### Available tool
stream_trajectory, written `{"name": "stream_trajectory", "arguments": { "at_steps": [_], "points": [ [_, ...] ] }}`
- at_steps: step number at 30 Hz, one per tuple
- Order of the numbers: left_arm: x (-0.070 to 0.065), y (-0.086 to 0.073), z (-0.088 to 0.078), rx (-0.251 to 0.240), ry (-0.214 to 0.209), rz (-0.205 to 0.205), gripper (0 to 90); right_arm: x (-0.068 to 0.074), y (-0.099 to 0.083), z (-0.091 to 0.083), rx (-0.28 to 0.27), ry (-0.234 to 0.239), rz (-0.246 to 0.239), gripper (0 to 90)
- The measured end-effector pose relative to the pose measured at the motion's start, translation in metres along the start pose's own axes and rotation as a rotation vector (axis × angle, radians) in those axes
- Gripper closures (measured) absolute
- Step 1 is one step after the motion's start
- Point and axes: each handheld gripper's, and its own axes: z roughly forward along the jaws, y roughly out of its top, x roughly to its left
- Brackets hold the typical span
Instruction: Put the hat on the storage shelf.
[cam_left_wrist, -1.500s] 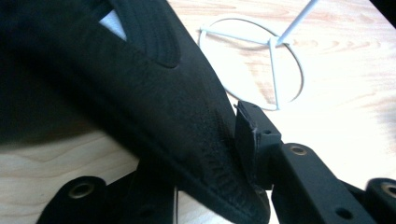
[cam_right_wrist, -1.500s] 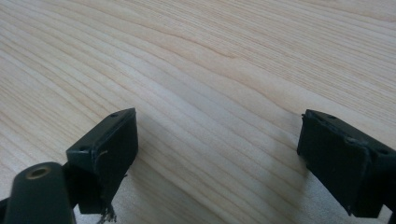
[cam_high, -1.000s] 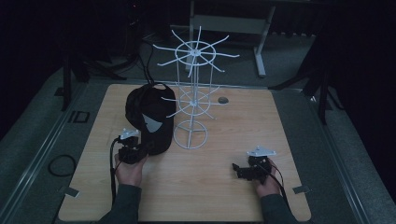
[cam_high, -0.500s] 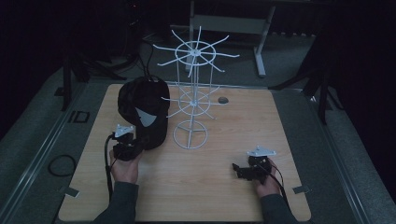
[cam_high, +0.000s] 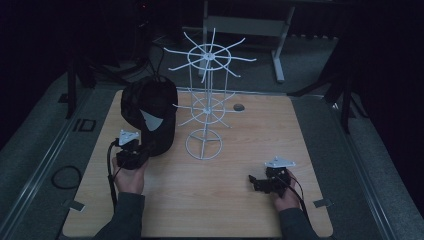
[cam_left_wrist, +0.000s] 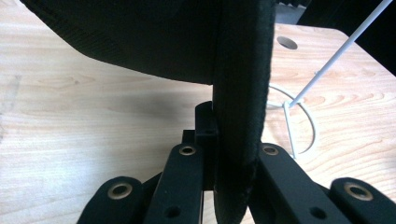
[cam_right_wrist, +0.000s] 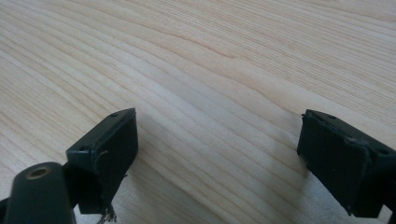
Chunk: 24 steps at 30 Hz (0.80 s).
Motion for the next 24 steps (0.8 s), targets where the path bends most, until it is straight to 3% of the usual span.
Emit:
{"name": "stream_trajectory", "arguments": {
  "at_steps": [24],
  "points": [
    [0.001, 0.012, -0.012, -0.050, 0.036, 0.036, 86.7, 0.000, 0.000, 0.000, 0.000, 0.000, 0.001, 12.3]
  ]
}}
